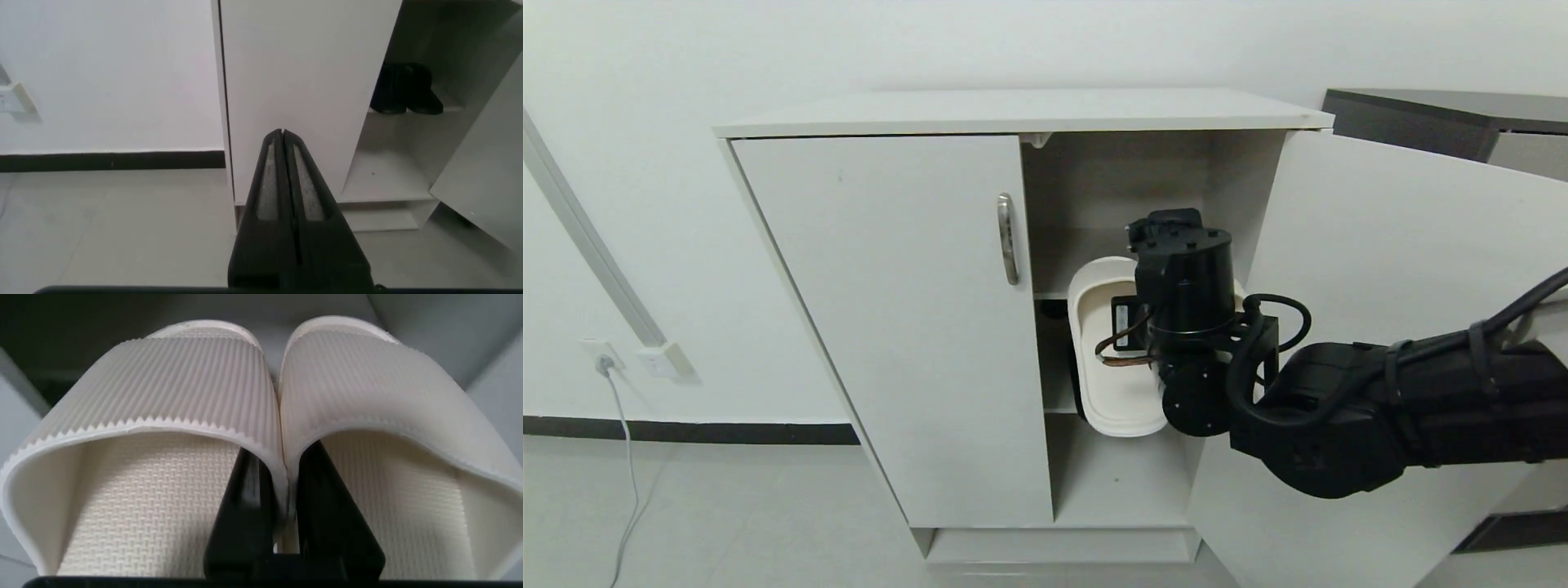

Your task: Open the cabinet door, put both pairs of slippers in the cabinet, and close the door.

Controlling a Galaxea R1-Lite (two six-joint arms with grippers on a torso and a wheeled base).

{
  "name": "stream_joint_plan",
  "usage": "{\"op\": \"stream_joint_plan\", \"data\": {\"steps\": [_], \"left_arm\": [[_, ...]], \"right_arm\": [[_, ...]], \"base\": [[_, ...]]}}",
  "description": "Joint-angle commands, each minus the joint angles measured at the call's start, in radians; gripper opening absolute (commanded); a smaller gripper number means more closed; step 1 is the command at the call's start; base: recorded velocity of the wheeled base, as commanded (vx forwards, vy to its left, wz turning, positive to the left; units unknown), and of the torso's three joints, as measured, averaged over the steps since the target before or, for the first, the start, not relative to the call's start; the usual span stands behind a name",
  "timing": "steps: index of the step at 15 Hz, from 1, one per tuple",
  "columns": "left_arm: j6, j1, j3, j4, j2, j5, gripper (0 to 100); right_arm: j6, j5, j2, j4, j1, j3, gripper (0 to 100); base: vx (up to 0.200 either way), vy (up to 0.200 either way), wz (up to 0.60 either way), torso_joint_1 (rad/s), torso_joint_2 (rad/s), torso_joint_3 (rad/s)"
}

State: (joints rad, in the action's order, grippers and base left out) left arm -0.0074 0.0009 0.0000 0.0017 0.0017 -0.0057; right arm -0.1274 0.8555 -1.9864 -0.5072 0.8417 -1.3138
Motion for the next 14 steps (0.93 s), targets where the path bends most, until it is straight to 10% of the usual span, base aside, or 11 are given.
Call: {"op": "stream_joint_plan", "data": {"steps": [1,7,14], "left_arm": [[-0.002,0.001,0.000,0.000,0.000,0.000,0],[-0.002,0.001,0.000,0.000,0.000,0.000,0],[-0.002,0.001,0.000,0.000,0.000,0.000,0]], "right_arm": [[0.000,0.000,0.001,0.001,-0.001,0.001,0],[0.000,0.000,-0.002,0.001,0.008,0.004,0],[0.023,-0.118,-0.025,0.015,-0.012,-0.018,0]], "base": [[0.200,0.000,0.00,0.002,0.00,-0.002],[0.200,0.000,0.00,0.003,0.00,0.005],[0.000,0.000,0.00,0.000,0.00,0.000]]}}
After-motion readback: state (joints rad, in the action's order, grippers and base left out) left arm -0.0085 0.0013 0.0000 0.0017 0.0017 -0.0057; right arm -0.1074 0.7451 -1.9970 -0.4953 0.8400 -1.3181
